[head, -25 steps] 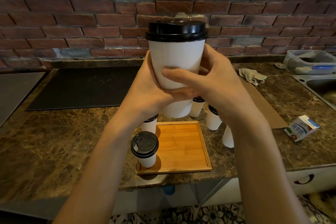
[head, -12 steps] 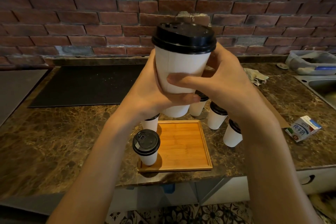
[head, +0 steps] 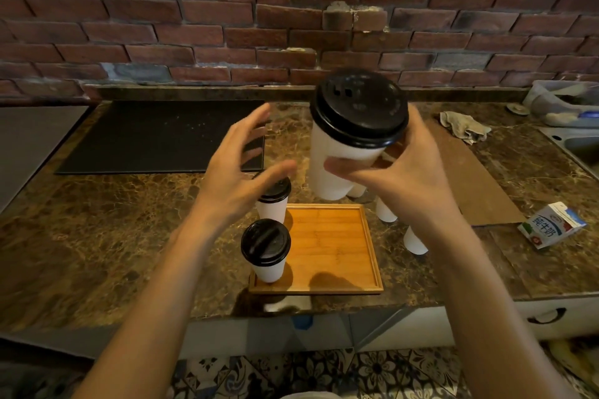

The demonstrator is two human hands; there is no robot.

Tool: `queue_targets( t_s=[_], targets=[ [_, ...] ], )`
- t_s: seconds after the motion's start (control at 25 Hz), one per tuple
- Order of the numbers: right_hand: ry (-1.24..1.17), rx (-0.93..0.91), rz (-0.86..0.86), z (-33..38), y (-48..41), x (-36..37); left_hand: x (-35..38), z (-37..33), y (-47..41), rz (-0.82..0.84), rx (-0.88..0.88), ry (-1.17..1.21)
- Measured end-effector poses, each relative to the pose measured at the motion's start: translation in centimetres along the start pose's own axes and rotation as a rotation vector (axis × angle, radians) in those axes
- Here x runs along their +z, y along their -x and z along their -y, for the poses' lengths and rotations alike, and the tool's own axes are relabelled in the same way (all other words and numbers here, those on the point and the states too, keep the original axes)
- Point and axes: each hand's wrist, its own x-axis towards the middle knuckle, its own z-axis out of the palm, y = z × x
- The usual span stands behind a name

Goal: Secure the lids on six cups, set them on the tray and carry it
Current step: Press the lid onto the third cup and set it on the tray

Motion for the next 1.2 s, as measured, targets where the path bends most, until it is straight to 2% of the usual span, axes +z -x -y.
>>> queue_targets(
  t_s=[0.12,0.2,0.28,0.44,0.6,0.72,0.92,1.2],
  targets=[
    [-0.003,0.065,-0.039,-3.6,0.7,0.8,0.0,5.1,1.8,-0.274,-0.108,-0.119],
    [-0.003,0.109,-0.070,-6.1,1.2,1.5,0.3,8.8,3.3,-0.342,-0.196,-0.227],
    [-0.002,0.144,-0.113,-8.5,1.8,2.2,0.9,12.1,5.3,-0.311,-0.302,-0.305],
    [0.019,0.250,-0.164,-13.0,3.0,3.6,2.5,17.4,9.4,-0.147,-0.470,-0.449],
    [0.074,0.342,-0.150,-16.8,4.3,4.6,4.2,20.8,12.6,0.081,-0.669,-0.589],
    [0.084,0.439,-0.158,-18.8,5.0,5.7,5.4,22.4,14.0,0.230,-0.713,-0.756],
    [0.072,0.500,-0.166,-20.8,5.4,7.0,6.2,23.1,14.8,0.180,-0.665,-0.874],
    [0.060,0.529,-0.159,-22.6,4.6,8.2,6.3,23.2,14.6,0.097,-0.625,-0.838]
  ],
)
